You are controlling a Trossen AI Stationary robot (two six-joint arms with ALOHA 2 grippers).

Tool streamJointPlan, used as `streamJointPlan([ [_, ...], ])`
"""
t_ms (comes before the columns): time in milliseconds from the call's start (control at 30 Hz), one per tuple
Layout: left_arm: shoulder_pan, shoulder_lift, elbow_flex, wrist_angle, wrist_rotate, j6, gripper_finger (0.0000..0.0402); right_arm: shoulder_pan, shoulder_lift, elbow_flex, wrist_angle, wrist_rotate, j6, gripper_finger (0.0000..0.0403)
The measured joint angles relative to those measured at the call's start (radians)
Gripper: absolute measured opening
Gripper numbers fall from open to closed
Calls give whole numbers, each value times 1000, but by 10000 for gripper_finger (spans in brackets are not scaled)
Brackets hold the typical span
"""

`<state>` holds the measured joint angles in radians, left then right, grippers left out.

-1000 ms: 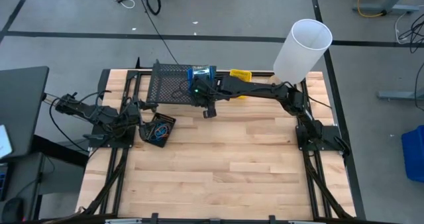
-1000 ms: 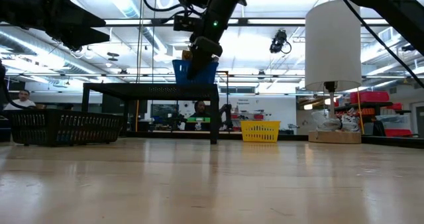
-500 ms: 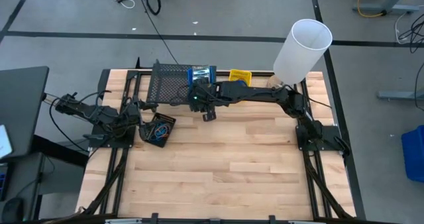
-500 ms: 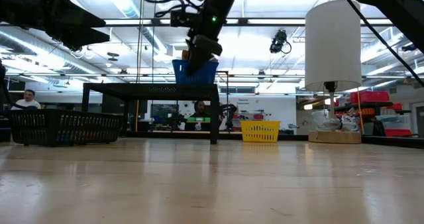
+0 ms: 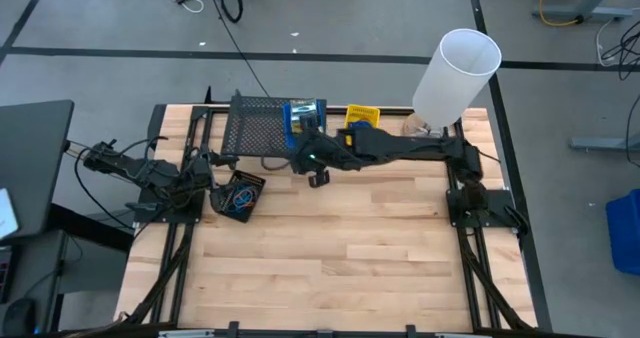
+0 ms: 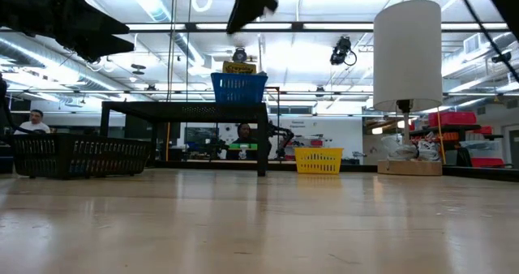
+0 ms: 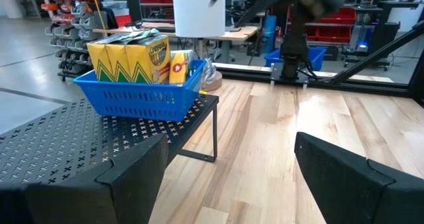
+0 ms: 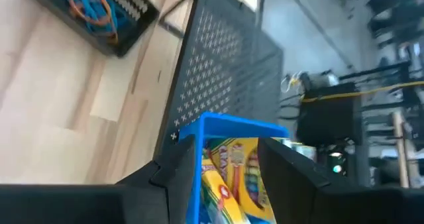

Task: Pick & Place Office Desk Supplies
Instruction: Put the yellow bin on the shelf

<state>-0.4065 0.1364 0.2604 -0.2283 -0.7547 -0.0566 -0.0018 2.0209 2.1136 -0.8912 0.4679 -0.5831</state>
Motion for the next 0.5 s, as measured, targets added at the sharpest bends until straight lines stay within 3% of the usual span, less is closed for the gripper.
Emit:
streamJointPlan([
  [267, 0, 0, 0, -1, 5, 0, 335, 32, -117, 0, -176, 21, 154, 173],
  [500, 0, 0, 0, -1, 26, 0, 335, -73, -124, -38, -389, -112, 304, 173],
])
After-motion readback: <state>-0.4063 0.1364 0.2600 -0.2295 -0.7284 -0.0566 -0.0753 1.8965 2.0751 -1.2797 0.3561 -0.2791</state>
